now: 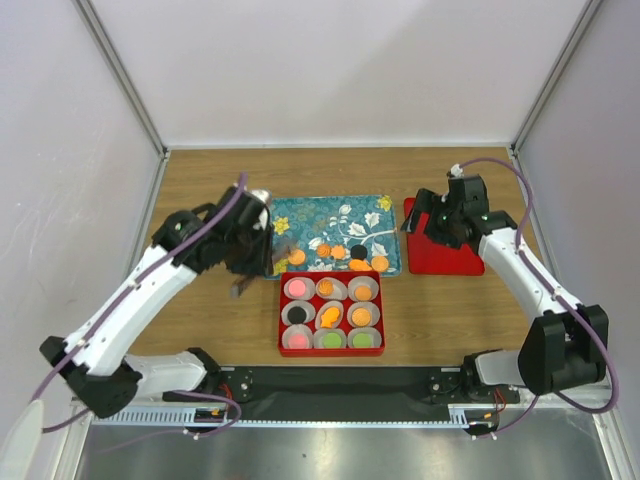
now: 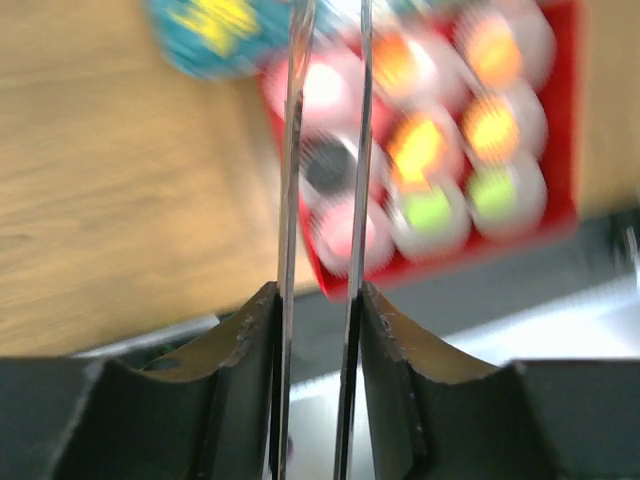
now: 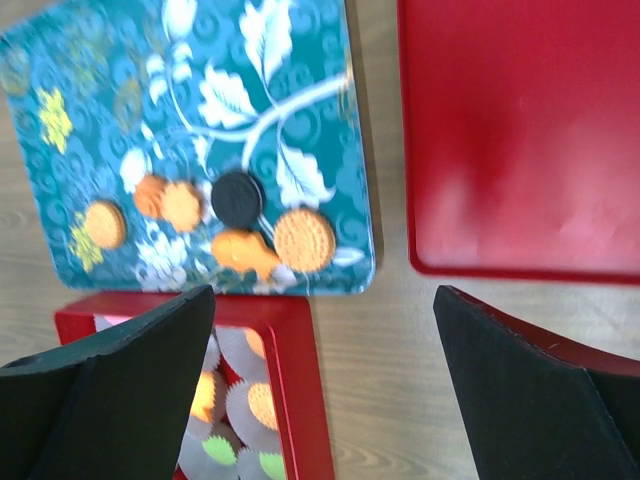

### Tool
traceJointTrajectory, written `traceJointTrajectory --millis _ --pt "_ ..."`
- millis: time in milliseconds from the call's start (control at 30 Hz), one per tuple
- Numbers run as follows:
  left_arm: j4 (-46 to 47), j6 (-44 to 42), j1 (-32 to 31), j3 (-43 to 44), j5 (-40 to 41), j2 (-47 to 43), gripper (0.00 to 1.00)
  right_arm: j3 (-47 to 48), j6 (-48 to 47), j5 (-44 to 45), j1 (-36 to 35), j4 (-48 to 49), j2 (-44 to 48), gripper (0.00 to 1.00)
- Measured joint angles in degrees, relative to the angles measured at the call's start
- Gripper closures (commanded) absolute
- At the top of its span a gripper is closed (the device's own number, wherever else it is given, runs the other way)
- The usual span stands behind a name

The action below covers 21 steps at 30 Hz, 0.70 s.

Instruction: Pack the cookies

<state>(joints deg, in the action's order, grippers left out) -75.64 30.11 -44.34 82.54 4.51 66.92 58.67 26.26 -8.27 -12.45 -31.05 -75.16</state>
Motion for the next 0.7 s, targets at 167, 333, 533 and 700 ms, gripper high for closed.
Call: traceJointTrajectory --millis 167,333,533,700 --pt "9.4 -1.9 15.7 -4.1 3.0 5.8 0.57 5.1 -1.1 -0.7 1.9 -0.2 -4.4 0.00" --pt "21.6 -2.4 28.1 -8.1 5.5 16.0 0.57 7.5 -1.6 -1.5 2.7 -0.3 -8.0 0.00" --pt "31.6 -2.5 36.8 -11.7 6.3 26.5 0.55 8.2 -2.4 -1.7 3.5 -0.6 -10.2 0.00" --pt "35.9 -2.0 40.3 -12.0 5.6 32.7 0.49 8.2 -2.6 -1.7 5.8 -0.9 -10.7 0.01"
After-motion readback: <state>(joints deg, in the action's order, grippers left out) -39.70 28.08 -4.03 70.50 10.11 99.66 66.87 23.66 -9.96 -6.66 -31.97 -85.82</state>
